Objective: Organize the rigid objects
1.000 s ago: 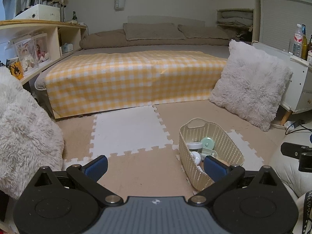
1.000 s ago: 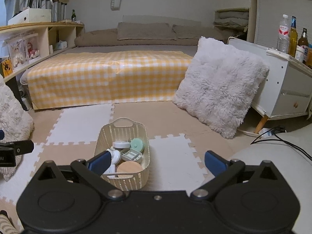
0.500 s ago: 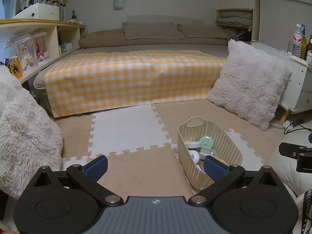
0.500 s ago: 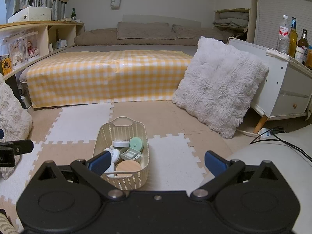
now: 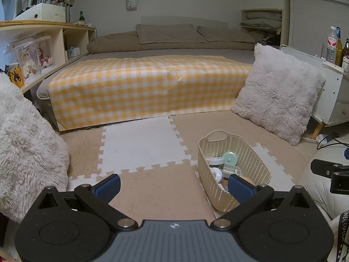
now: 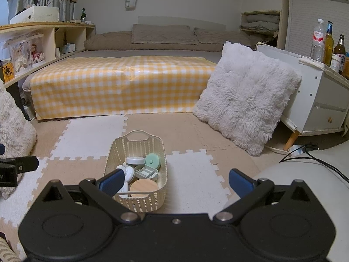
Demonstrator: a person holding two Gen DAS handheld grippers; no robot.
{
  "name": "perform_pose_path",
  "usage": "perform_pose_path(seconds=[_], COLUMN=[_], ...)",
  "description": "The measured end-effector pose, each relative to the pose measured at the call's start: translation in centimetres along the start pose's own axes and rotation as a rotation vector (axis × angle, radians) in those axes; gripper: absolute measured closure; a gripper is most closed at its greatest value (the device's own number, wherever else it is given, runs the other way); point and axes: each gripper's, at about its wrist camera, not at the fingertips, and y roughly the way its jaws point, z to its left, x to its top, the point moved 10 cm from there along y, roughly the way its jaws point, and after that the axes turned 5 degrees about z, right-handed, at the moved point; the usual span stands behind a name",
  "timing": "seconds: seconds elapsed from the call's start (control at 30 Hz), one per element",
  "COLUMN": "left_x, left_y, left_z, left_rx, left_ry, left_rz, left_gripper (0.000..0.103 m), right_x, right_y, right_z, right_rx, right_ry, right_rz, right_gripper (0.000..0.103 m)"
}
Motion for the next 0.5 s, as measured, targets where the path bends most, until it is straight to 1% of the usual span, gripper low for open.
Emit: perform_pose_path(seconds=[0.5], left_x=[-0.18], left_y=[0.09], left_z=[-0.12], left_rx=[0.001], left_ry=[-0.003], left_rz=[0.004], left_gripper=[0.0], right_x=[-0.01], right_y=[0.01], right_z=[0.06], right_rx=[0.0], right_ry=[-0.002], right_rz=[0.0], right_gripper=[0.0])
